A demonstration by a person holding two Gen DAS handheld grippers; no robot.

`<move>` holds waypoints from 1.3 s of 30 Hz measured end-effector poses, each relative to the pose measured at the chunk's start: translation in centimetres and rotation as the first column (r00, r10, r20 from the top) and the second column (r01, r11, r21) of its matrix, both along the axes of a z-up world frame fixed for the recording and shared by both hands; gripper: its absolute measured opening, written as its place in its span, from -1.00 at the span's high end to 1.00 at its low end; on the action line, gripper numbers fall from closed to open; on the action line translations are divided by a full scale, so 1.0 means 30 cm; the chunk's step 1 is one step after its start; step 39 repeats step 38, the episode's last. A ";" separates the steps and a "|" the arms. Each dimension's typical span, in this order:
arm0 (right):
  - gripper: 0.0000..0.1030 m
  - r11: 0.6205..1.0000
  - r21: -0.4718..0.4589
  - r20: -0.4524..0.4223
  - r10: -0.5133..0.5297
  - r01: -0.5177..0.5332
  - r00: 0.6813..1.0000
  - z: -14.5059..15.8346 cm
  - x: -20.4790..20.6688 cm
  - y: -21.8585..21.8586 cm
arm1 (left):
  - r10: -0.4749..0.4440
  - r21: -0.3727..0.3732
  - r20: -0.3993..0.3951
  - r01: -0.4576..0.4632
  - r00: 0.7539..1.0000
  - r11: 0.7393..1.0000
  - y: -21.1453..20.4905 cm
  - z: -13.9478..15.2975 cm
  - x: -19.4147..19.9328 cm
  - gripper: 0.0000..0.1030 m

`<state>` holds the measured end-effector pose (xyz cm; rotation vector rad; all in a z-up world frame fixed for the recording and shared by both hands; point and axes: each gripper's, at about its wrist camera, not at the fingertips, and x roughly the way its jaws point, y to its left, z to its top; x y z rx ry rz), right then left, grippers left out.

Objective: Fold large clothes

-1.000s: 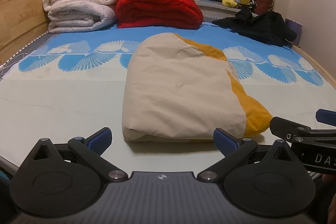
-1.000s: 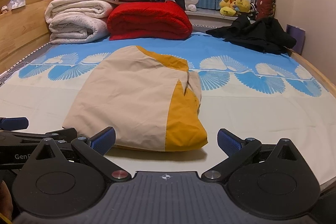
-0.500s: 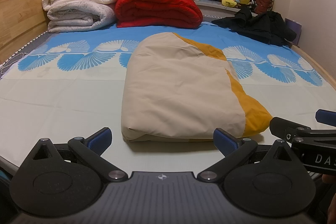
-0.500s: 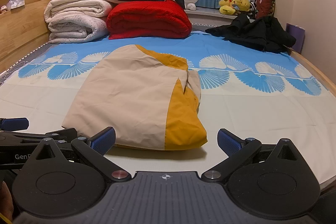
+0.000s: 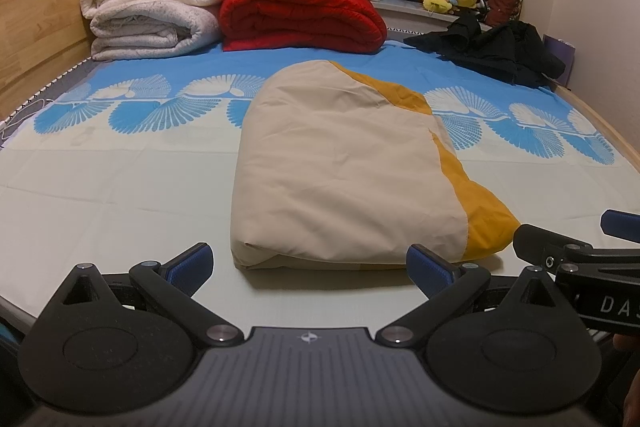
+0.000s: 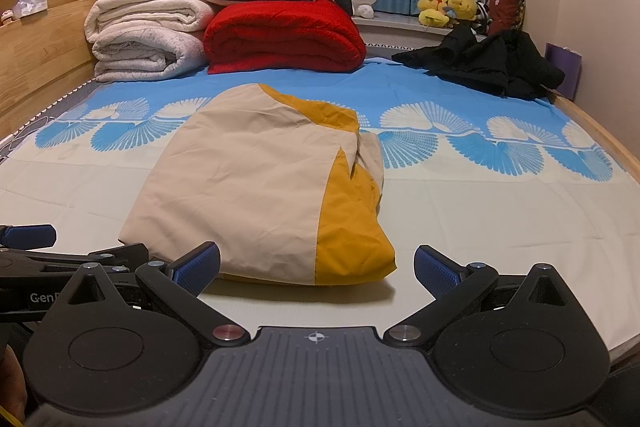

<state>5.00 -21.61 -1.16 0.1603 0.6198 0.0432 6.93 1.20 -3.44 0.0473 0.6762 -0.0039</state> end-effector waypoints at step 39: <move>-0.98 1.000 0.002 -0.017 0.002 -0.001 1.000 -0.031 -0.008 0.000 | -0.002 -0.009 -0.028 0.002 1.000 1.000 -0.010 -0.023 0.000 -0.99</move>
